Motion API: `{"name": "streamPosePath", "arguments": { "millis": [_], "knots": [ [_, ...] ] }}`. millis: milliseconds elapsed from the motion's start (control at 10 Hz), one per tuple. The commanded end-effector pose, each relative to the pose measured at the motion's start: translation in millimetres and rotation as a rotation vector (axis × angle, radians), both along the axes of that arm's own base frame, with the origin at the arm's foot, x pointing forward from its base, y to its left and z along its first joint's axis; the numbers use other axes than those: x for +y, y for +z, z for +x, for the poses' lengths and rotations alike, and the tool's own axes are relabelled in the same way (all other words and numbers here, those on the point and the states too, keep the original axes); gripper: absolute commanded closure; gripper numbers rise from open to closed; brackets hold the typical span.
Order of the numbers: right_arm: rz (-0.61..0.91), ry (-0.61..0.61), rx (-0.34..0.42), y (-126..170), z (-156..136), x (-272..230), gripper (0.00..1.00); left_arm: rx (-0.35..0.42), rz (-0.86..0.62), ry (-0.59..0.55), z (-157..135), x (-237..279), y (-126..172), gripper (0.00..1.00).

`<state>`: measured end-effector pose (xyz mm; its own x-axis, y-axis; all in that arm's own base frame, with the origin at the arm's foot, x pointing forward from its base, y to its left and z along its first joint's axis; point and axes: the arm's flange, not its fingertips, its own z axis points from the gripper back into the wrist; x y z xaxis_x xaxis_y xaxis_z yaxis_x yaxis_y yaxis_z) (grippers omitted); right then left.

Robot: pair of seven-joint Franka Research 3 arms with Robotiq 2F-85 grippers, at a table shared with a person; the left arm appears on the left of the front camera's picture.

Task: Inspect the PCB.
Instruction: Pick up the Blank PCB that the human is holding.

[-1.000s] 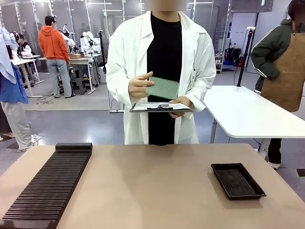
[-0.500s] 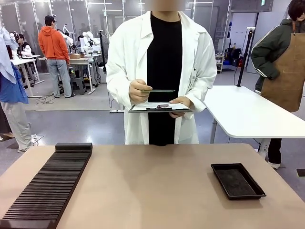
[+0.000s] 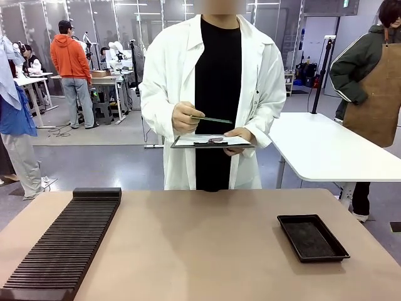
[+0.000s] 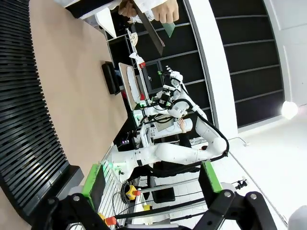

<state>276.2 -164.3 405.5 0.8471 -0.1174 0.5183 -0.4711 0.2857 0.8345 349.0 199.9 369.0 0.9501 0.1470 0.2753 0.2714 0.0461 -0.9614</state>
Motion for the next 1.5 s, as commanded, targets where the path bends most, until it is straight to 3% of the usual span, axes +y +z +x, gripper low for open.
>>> {"name": "streamPosePath", "arguments": {
  "millis": [0, 1400],
  "knots": [
    [0.006, -0.001, -0.022, 0.8, -0.3, -0.4, 0.0, 0.003, 0.004, -0.002, 2.7, 0.8, 3.5, 0.0],
    [0.006, -0.001, -0.022, 0.8, -0.3, -0.4, 0.0, 0.003, 0.004, -0.002, 2.7, 0.8, 3.5, 0.0]
  ]
}}
